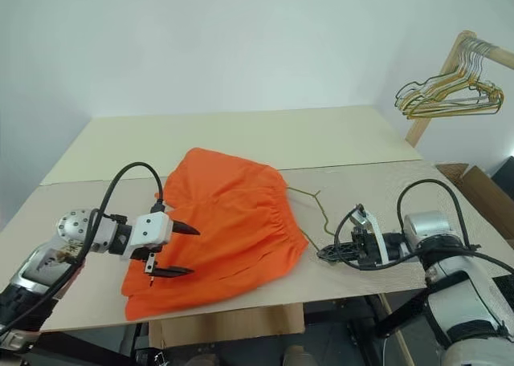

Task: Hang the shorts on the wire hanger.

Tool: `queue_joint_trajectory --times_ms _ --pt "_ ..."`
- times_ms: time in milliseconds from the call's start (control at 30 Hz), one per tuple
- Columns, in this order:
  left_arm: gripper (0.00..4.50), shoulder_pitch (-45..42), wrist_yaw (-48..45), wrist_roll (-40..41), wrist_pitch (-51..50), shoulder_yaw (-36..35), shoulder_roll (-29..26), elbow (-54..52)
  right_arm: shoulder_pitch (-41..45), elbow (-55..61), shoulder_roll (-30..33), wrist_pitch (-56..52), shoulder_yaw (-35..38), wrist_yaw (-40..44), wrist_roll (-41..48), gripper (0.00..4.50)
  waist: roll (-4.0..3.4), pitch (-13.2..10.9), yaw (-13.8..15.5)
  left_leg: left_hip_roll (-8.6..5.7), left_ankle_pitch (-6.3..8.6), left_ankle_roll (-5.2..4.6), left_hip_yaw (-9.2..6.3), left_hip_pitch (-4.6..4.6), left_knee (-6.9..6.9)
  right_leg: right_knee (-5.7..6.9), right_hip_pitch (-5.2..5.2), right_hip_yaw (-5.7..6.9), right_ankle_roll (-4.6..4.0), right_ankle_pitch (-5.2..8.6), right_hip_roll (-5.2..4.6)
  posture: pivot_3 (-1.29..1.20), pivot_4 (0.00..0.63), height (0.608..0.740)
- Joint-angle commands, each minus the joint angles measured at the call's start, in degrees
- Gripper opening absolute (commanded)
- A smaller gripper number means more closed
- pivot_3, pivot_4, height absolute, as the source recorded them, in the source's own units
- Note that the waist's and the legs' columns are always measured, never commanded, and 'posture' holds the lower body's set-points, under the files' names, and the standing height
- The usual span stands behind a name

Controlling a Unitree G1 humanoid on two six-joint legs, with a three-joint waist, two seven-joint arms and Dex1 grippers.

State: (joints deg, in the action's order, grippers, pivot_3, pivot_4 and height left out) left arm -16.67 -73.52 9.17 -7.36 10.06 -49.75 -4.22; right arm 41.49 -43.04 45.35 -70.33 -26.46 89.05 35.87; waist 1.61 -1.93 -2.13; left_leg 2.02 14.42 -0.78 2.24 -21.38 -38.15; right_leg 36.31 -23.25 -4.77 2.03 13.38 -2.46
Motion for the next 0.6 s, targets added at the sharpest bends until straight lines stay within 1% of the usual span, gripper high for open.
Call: queue_joint_trajectory --times_ms 33,167,267,333,433,533,600 --pt "4.48 -0.32 0.5 -0.05 1.35 -0.75 -0.03 -0.75 0.51 1.88 -0.17 0.75 2.38 3.08 0.2 0.0 0.0 0.0 0.01 0.0 0.01 -0.02 0.0 -0.03 -0.01 -0.01 -0.02 0.01 0.0 0.0 -0.01 0.0 0.0 0.74" --pt "4.48 0.08 0.59 -0.61 1.74 -0.33 -0.08 -0.72 4.28 -7.53 -5.08 2.11 2.1 -0.7 -5.83 0.0 0.0 0.0 -0.58 0.0 0.02 -0.03 0.03 -0.05 -0.09 0.0 -0.04 0.0 -0.01 -0.02 -0.01 0.01 0.0 0.74" --pt "4.48 -0.06 0.68 -0.82 1.81 -0.29 -0.02 -0.42 6.79 -12.18 -6.97 4.6 3.3 0.0 -8.74 0.0 0.0 0.0 -0.6 0.0 0.02 -0.03 0.01 0.01 -0.09 0.14 -0.03 -0.01 -0.02 -0.02 0.01 0.01 0.0 0.74" --pt "4.48 -0.09 0.71 -0.97 1.77 -0.31 -0.01 -0.36 8.89 -15.9 -8.06 6.16 4.86 -0.73 -10.54 0.0 0.0 0.0 -0.52 -0.02 0.02 -0.02 0.01 0.04 -0.16 0.27 -0.03 -0.02 -0.02 -0.01 0.0 0.02 0.0 0.74" --pt "4.48 0.3 0.83 -1.1 1.77 -0.41 -0.07 -0.53 11.47 -21.48 -9.84 7.71 8.67 -4.94 -12.74 0.0 0.0 0.0 -0.55 -0.02 0.02 -0.02 0.01 0.06 -0.17 0.33 -0.03 -0.02 -0.02 0.0 0.0 0.02 0.0 0.74" --pt "4.48 0.96 1.12 -1.54 1.91 -0.35 -0.18 -0.78 11.89 -21.26 -10.15 9.09 8.4 0.09 -14.9 0.0 -0.01 0.0 -0.45 -0.02 0.02 -0.03 0.0 0.05 -0.16 0.34 -0.05 -0.02 -0.03 0.02 0.0 0.02 0.0 0.74" --pt "4.48 1.34 1.2 -1.45 1.77 -0.4 -0.15 -1.08 12.08 -20.82 -10.66 9.45 7.91 2.03 -16.33 0.0 -0.01 0.0 -0.41 -0.03 0.02 -0.02 -0.01 -0.01 -0.16 0.37 -0.1 -0.02 -0.02 0.03 0.0 0.02 0.0 0.74"
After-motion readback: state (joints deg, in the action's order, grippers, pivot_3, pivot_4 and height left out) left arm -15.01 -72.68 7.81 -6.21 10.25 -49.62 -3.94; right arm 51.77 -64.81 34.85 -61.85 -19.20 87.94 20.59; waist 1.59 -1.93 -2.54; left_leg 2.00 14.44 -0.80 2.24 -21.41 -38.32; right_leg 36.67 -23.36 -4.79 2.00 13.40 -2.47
